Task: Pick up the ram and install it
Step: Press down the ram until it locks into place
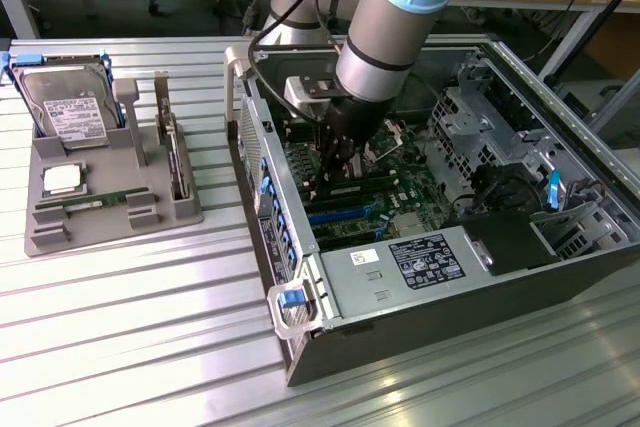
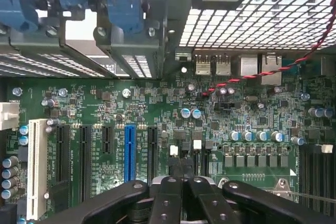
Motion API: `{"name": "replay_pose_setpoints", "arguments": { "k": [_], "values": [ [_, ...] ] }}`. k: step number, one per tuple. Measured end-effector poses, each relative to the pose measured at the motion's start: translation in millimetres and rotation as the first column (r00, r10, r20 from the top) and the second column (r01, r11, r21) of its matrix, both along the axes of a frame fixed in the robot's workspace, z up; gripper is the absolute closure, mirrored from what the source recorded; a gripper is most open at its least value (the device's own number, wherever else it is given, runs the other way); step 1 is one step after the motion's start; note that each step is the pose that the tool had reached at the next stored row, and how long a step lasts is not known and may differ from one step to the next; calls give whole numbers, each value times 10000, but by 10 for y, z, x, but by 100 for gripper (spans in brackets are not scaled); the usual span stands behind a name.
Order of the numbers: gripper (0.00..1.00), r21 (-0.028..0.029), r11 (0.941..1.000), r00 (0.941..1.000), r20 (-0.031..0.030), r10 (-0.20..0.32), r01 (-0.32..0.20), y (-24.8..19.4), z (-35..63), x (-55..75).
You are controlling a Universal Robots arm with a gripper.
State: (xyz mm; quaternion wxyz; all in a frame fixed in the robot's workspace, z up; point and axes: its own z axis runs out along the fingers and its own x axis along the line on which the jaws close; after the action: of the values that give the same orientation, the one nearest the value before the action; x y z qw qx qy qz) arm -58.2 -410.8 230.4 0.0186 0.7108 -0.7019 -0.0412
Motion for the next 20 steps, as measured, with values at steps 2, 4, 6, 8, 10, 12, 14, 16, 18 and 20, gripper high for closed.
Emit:
{"name": "replay_pose_setpoints", "arguments": {
  "k": [2, 4, 6, 8, 10, 12, 14, 16, 18, 20],
  "values": [
    [90, 9, 10000, 10000, 47, 2, -2, 0, 113, 1],
    [90, 14, 10000, 10000, 53, -1, 1, 1, 147, 30],
    [90, 28, 10000, 10000, 48, 0, 0, -1, 148, 169],
    [90, 45, 10000, 10000, 32, 0, 0, -2, 148, 283],
    [90, 73, 10000, 10000, 6, 0, -1, -2, 147, 439],
    [90, 120, 9999, 10000, -32, 0, 1, -2, 149, 646],
    [90, 207, 9998, 10000, -78, 0, 1, -3, 148, 906],
    [90, 243, 9997, 9999, -100, 0, 2, -3, 148, 1020],
    [90, 293, 9996, 9999, -129, 2, 2, -4, 148, 1185],
    [90, 330, 9995, 9999, -147, 2, 2, -4, 148, 1327]
  ]
}}
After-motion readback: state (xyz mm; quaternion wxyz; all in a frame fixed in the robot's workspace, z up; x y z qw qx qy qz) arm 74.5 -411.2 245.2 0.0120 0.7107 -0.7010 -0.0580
